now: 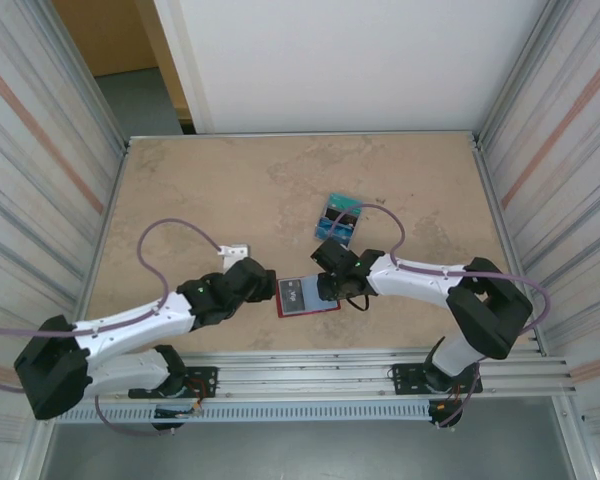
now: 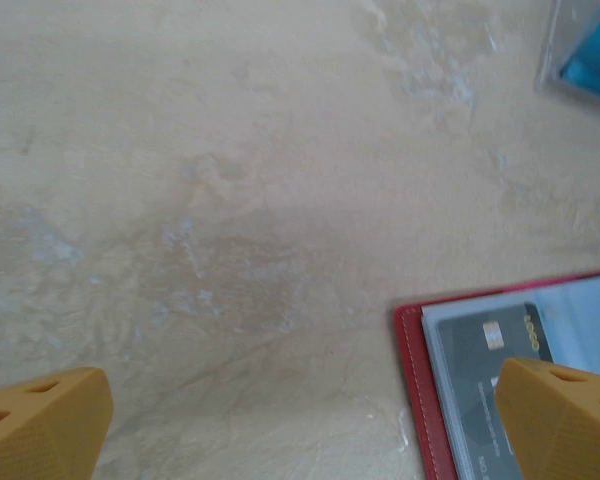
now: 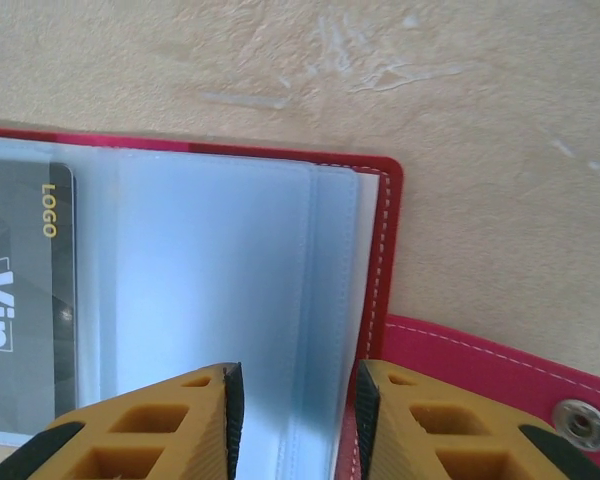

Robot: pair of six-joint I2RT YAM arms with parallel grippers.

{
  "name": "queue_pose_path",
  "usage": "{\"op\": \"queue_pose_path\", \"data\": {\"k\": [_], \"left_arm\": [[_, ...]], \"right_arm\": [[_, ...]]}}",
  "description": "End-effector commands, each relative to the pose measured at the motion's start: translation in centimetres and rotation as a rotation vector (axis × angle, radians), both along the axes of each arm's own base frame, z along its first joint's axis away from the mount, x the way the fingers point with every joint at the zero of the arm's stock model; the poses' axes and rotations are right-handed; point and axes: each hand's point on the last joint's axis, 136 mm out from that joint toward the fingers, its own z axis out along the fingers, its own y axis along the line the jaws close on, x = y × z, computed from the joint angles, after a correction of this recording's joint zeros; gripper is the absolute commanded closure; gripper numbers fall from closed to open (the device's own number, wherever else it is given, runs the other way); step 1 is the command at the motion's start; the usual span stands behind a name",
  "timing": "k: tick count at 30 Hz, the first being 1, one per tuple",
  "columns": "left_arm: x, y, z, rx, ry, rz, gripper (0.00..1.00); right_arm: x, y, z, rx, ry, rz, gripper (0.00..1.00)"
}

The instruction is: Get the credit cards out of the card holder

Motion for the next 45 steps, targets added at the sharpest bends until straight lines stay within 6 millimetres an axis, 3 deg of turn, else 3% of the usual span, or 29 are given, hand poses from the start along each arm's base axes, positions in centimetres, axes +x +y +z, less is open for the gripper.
{"op": "queue_pose_path", "data": {"k": [1, 8, 16, 28, 45], "left_arm": [[0.0, -0.9, -0.1, 0.093, 0.005, -0.040, 0.01], [-0.4, -2.7, -2.3, 0.210, 0.074, -0.092, 0.01], [-1.2, -2.5, -4.6, 0.204, 0.135, -0.090, 0.01], [-1.6, -1.9, -7.0, 0.097, 0.207, -0.060, 0.01], [-1.9, -1.3, -7.6, 0.093, 0.236, -0.051, 0.01]], "right_arm": [[0.0, -0.3, 1.3, 0.051, -0.003, -0.035, 0.64], [-0.1, 1.5, 3.1, 0.268, 0.055, -0.031, 0.66], [-0.3, 3.2, 4.0, 0.400, 0.104, -0.009, 0.67], [-0.4, 4.6, 3.0, 0.331, 0.148, 0.022, 0.73], [-0.5, 6.9, 1.2, 0.358, 0.255, 0.036, 0.76]]}}
